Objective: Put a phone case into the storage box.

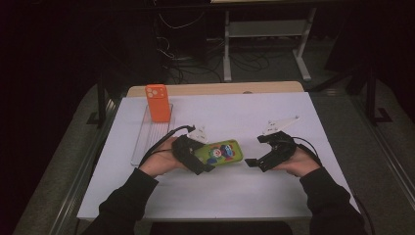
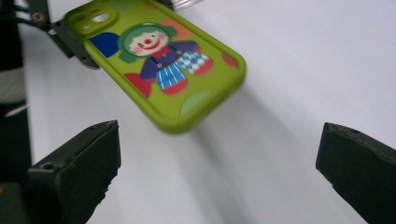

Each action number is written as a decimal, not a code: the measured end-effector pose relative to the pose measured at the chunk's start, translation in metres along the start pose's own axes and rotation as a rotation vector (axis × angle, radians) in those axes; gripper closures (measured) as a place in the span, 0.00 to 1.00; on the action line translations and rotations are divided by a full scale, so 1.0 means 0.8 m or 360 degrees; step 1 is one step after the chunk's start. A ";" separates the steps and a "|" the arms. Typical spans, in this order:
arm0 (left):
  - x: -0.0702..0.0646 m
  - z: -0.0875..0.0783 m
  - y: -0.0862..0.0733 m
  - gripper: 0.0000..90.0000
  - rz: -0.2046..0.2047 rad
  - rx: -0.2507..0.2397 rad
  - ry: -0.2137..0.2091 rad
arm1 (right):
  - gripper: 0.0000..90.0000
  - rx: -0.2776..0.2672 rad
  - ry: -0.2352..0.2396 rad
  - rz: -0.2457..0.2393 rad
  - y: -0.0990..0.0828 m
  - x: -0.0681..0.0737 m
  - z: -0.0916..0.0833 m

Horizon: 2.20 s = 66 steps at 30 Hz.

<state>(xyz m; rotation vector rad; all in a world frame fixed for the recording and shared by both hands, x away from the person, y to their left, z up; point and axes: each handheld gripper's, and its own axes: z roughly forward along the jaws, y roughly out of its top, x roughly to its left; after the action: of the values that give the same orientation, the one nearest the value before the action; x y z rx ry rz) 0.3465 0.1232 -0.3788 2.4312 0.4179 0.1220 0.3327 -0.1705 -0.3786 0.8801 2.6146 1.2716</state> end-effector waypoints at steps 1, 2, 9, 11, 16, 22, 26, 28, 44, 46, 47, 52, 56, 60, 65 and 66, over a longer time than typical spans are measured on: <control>0.001 0.001 0.000 0.18 -0.0034 -0.0004 0.0016 | 0.00 -0.0022 -0.0027 0.0027 -0.004 -0.001 -0.001; 0.001 0.001 0.001 0.18 -0.0063 -0.0010 0.0028 | 0.00 -0.0041 -0.0057 0.0057 -0.008 0.000 -0.002; 0.005 0.001 0.002 0.18 -0.0183 -0.0023 0.0138 | 0.00 -0.0176 -0.0247 0.0192 -0.035 0.001 -0.006; 0.007 -0.001 0.002 0.18 -0.0197 -0.0014 0.0153 | 0.00 -0.0213 -0.0274 0.0250 -0.041 0.001 -0.005; 0.008 -0.001 0.003 0.18 -0.0229 -0.0019 0.0168 | 0.00 -0.0223 -0.0332 0.0301 -0.053 0.006 0.003; 0.008 0.000 0.003 0.18 -0.0236 -0.0020 0.0168 | 0.00 -0.0196 -0.0404 0.0168 -0.050 0.013 0.013; 0.008 0.000 0.003 0.18 -0.0240 -0.0015 0.0162 | 0.00 -0.0167 -0.0463 0.0033 -0.048 0.020 0.020; 0.009 -0.001 0.003 0.18 -0.0239 -0.0013 0.0165 | 0.00 -0.0151 -0.0483 -0.0014 -0.047 0.023 0.022; 0.008 -0.001 0.004 0.18 -0.0222 -0.0005 0.0157 | 0.00 -0.0103 -0.0764 -0.0477 -0.041 0.051 0.034; 0.008 0.000 0.004 0.18 -0.0216 0.0002 0.0157 | 0.00 -0.0095 -0.0807 -0.0553 -0.040 0.054 0.035; 0.007 0.001 0.004 0.18 -0.0216 0.0006 0.0153 | 0.00 -0.0098 -0.0821 -0.0558 -0.040 0.055 0.036; 0.006 0.002 0.005 0.18 -0.0212 0.0013 0.0151 | 0.00 -0.0057 -0.0911 -0.0720 -0.040 0.060 0.039; 0.005 0.004 0.005 0.18 -0.0241 -0.0013 0.0151 | 0.00 -0.0044 -0.0993 -0.0835 -0.039 0.063 0.040; 0.005 0.003 0.005 0.18 -0.0228 -0.0012 0.0157 | 0.00 -0.0036 -0.1051 -0.0915 -0.039 0.069 0.043; 0.005 0.004 0.005 0.18 -0.0251 -0.0025 0.0153 | 0.00 -0.0007 -0.1135 -0.1068 -0.039 0.076 0.048; 0.005 0.003 0.004 0.18 -0.0246 -0.0004 0.0149 | 0.00 -0.0008 -0.1160 -0.1113 -0.038 0.077 0.049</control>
<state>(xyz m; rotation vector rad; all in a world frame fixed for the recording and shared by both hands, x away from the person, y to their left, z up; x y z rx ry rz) 0.3518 0.1204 -0.3787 2.3872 0.6452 0.1690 0.2809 -0.1249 -0.4177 0.2705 2.0192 0.6072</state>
